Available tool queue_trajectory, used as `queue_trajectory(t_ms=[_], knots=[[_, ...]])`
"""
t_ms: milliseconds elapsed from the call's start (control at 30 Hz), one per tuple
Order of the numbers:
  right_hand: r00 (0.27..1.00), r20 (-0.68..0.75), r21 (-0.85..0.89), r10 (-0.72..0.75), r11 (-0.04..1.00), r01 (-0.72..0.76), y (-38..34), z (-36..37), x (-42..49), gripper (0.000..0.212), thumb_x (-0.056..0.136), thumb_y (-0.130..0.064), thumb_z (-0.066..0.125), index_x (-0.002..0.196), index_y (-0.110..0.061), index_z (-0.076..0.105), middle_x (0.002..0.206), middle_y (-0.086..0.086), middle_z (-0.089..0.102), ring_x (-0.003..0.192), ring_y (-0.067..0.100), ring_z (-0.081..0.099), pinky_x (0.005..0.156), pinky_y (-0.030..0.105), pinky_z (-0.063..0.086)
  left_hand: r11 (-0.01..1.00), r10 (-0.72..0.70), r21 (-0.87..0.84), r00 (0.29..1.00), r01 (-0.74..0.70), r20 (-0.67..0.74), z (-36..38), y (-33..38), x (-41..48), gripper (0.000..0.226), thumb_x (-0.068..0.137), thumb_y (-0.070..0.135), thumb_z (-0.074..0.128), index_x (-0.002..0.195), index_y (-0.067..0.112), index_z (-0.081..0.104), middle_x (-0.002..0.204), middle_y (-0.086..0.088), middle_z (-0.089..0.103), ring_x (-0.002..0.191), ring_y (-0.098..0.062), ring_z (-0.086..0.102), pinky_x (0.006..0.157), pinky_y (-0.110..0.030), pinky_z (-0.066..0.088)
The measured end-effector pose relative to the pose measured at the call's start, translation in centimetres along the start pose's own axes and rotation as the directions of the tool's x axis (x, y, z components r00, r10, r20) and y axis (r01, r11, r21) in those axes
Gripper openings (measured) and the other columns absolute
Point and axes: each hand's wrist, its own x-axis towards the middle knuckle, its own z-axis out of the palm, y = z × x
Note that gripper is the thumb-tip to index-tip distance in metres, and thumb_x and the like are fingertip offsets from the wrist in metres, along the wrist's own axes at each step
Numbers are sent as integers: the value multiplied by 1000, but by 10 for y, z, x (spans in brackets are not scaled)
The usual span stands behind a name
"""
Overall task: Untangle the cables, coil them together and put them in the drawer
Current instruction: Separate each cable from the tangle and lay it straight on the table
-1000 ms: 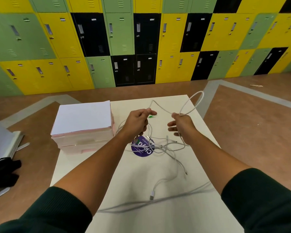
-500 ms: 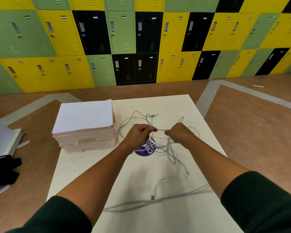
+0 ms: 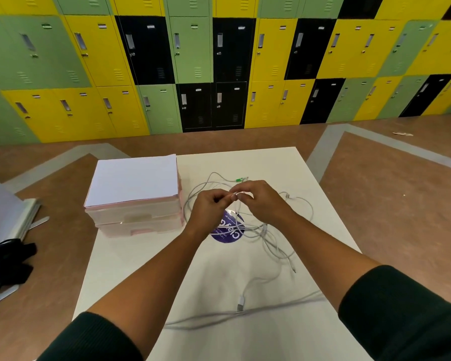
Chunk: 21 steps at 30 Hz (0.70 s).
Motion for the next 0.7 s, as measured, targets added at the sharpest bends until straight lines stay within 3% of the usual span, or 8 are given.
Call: queue_trajectory(t_ms=[67,167,233,300,400,533,600,700], knots=[[999,-29,-79,-16,997,14,5,7,-4,20,98,-35,57,109,-32,74,113,-15,70,123,13,47,101,39,40,999,-6,-38,1000,5,-21,1,-2,-3,16,94,25,68,87,12,76,77,-6,71,73,-20,65,74,-40,54],[997,-68,-204,-33,979,19,9,14,-7,22,98,-39,56,109,-29,73,113,-16,69,123,10,42,97,38,32,997,-45,-62,998,42,-37,2,-2,-12,23,98,22,60,86,7,70,63,5,63,58,-7,58,53,-20,45],[1000,-21,-153,-15,988,12,7,15,-8,22,99,-32,54,103,-24,74,96,-8,73,101,12,60,87,35,46,994,-89,-69,995,86,-36,3,-3,-17,25,102,22,53,90,7,70,56,10,59,50,-6,59,41,-13,37],[1000,17,-118,15,993,-13,5,16,-7,24,100,-28,50,100,-19,73,89,-3,73,83,16,65,76,38,54,988,-132,-87,991,130,-14,4,-4,-19,27,104,21,48,93,8,70,54,9,54,44,-5,55,36,-15,35],[999,4,-128,43,991,-42,7,21,-7,24,100,-28,48,95,-19,70,87,-2,72,79,15,64,72,39,54,988,-150,-45,989,151,19,3,-6,-19,30,104,22,48,82,14,67,55,8,55,44,-4,53,38,-16,35],[996,45,-93,78,993,-74,11,25,-11,20,101,-31,48,102,-26,67,80,-7,67,71,7,60,63,28,51,991,-81,108,996,77,30,1,-13,-17,32,102,29,51,73,23,63,71,2,68,70,-20,68,59,-28,47],[994,62,-74,86,994,-81,11,27,-14,19,100,-28,47,103,-30,66,74,-12,62,66,4,58,60,24,47,986,-74,153,996,66,42,1,-16,-18,32,102,28,52,72,25,63,76,1,69,76,-22,70,61,-28,48],[985,117,-107,123,988,-110,14,27,-17,18,99,-27,48,95,-29,66,76,-10,62,72,12,58,64,33,47,970,-57,241,995,37,78,-1,-24,-20,28,100,27,54,78,20,68,78,1,70,77,-17,68,59,-24,46]])
